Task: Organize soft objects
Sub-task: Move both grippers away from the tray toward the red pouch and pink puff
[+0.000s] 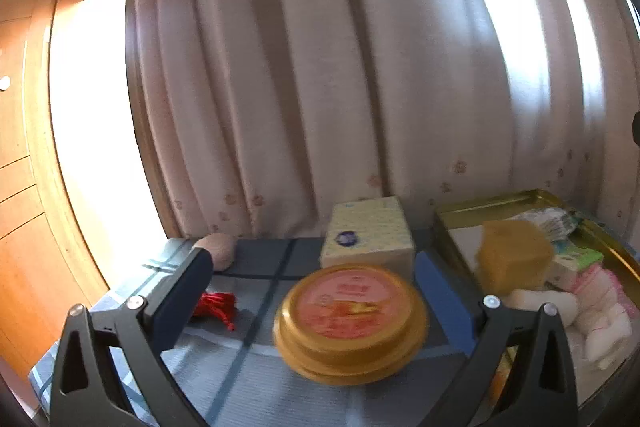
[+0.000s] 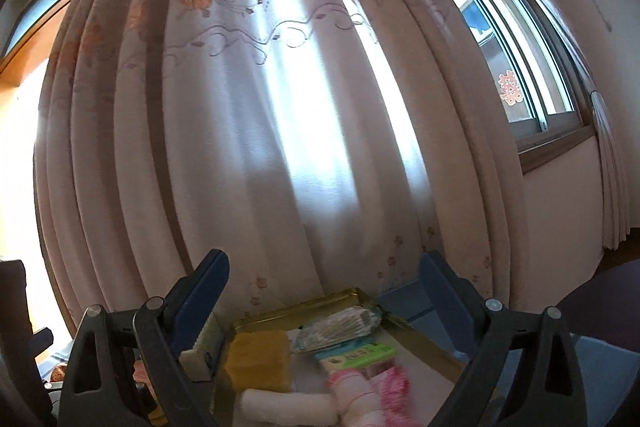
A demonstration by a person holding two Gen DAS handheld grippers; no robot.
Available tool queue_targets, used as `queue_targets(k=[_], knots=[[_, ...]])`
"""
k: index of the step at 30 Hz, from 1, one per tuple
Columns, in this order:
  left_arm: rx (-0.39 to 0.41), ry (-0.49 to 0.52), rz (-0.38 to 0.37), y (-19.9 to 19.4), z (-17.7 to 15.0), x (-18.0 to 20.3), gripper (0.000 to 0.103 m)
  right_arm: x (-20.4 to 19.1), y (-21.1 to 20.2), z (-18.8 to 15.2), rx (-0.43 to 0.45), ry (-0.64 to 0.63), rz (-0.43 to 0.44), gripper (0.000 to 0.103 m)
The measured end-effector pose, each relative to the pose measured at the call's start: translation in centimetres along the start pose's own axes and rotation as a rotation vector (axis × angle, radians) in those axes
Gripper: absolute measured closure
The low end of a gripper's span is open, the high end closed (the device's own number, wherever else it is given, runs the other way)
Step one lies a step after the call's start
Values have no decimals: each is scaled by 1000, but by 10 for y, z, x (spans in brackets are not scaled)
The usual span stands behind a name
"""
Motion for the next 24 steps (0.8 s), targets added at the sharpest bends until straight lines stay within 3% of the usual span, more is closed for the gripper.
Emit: queue_targets(k=[10,24], knots=[[-4,-39,42,11,-14,-43,0,-44,-5,-21,-10,-25,45,5],[-60,-115,75,25,-45,-110,1,-108,-1,-63,-125,-28,113,5]])
Point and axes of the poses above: each gripper's, at about its wrist camera, not at the fingertips, and y roughly the way its jaws point, x to its right, z to its top, the point moved 10 cm from there along y, roughly the way its jaws point, and after that the axes turned 13 degrees about y, right-handed, at the moved point
